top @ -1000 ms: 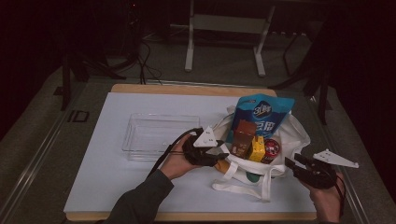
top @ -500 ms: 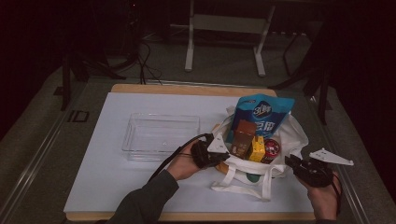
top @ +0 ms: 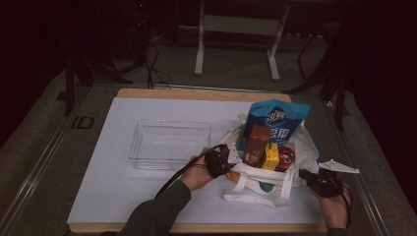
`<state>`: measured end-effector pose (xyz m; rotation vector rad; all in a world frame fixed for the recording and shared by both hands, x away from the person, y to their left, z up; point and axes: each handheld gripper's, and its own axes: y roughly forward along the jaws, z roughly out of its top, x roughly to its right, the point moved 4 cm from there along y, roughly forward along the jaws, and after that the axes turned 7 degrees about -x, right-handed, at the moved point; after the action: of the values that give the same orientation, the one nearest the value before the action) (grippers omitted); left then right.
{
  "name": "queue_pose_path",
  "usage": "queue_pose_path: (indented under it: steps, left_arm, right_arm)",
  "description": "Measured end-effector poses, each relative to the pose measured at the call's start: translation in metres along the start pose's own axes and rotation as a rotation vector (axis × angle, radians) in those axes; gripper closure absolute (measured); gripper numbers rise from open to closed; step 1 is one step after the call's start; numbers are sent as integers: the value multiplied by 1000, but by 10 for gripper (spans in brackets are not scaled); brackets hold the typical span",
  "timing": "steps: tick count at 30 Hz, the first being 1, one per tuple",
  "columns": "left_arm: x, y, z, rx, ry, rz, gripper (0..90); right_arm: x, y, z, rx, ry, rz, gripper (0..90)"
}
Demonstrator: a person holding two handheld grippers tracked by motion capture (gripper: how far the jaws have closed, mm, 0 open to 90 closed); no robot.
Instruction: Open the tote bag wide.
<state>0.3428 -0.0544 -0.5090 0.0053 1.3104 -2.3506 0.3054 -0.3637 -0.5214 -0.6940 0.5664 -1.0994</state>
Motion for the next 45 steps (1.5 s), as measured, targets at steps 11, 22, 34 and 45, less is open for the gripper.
queue_pose_path:
  steps: [11, 22, 34, 45]
  left_arm:
    - [-4, 4, -2, 5, -45, -19, 900]
    - [-7, -18, -1, 123, -54, -81, 764]
    - [-31, -56, 1, 282, -118, -16, 693]
    - [-55, -65, 8, 325, -198, 36, 659]
  right_arm:
    - [0, 5, -1, -27, 4, -14, 844]
    - [1, -25, 8, 64, 0, 9, 658]
    - [19, -53, 30, 144, 9, -42, 579]
    - [31, -55, 54, 181, 16, -58, 571]
